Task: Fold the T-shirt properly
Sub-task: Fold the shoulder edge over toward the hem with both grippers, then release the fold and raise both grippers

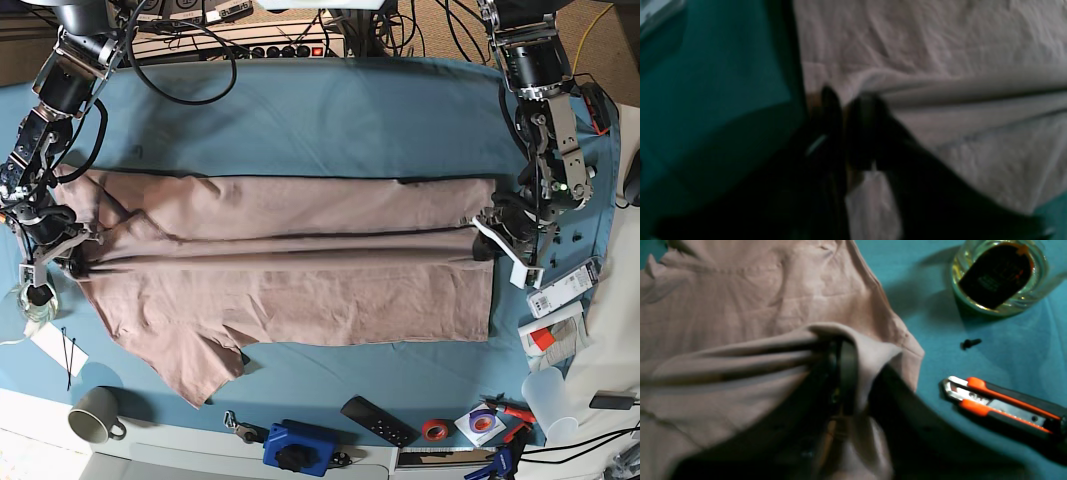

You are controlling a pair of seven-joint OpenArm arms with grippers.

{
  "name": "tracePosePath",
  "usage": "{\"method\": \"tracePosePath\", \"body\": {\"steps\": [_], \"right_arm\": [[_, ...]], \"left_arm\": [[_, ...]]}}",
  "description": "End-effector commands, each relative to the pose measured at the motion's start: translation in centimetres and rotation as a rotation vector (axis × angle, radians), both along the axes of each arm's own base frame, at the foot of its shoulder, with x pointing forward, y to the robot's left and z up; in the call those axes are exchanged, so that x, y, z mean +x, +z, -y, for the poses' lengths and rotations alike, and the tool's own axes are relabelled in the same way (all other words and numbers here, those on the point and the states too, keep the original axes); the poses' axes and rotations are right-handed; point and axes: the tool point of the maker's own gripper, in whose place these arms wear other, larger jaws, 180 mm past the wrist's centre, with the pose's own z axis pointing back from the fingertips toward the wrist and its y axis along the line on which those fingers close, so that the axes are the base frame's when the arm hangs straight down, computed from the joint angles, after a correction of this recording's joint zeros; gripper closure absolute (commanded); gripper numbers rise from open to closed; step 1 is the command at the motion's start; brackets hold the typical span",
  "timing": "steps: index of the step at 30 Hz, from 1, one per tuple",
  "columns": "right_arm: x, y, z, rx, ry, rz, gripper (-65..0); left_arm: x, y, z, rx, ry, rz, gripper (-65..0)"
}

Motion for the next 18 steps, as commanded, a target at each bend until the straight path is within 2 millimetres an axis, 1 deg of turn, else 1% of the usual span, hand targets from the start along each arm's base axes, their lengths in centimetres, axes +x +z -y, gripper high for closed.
{"method": "tracePosePath", "body": {"steps": [1,2,4,6,8,11,14,16,18], "right_arm": [[1.1,3.1,1.3,-0.035,-0.014,0.090,-16.6],[1.2,3.2,1.4,-0.036,-0.014,0.098,-19.9],[1.3,3.5,1.5,-0.037,-0.017,0.102,-20.9],[1.4,3.7,1.5,-0.030,-0.021,0.095,-20.9],[1.5,4.0,1.3,-0.007,-0.019,0.084,-20.9],[1.7,5.5,1.0,0.054,-0.020,0.126,-20.8],[1.0,7.2,1.5,0.086,-0.031,0.157,-20.8],[0.1,7.9,2.2,0.097,-0.043,0.161,-20.8],[-0.9,8.3,3.5,0.114,-0.070,0.170,-20.8]], "left_arm": [[1.3,1.9,-0.5,0.006,0.000,0.067,-17.6],[1.4,2.0,-0.4,0.004,-0.006,0.073,-20.6],[1.7,2.4,-0.4,0.005,-0.006,0.080,-23.3],[2.0,2.7,-0.4,0.008,-0.009,0.083,-23.3],[2.1,2.8,-0.3,0.014,-0.023,0.043,-23.2],[2.3,3.7,0.2,-0.028,-0.022,-0.026,-23.2],[2.4,5.2,0.7,-0.044,-0.051,-0.019,-23.2],[2.0,5.6,0.5,-0.025,-0.058,-0.021,-23.2],[1.4,5.7,0.0,-0.009,-0.044,-0.034,-23.2]]}}
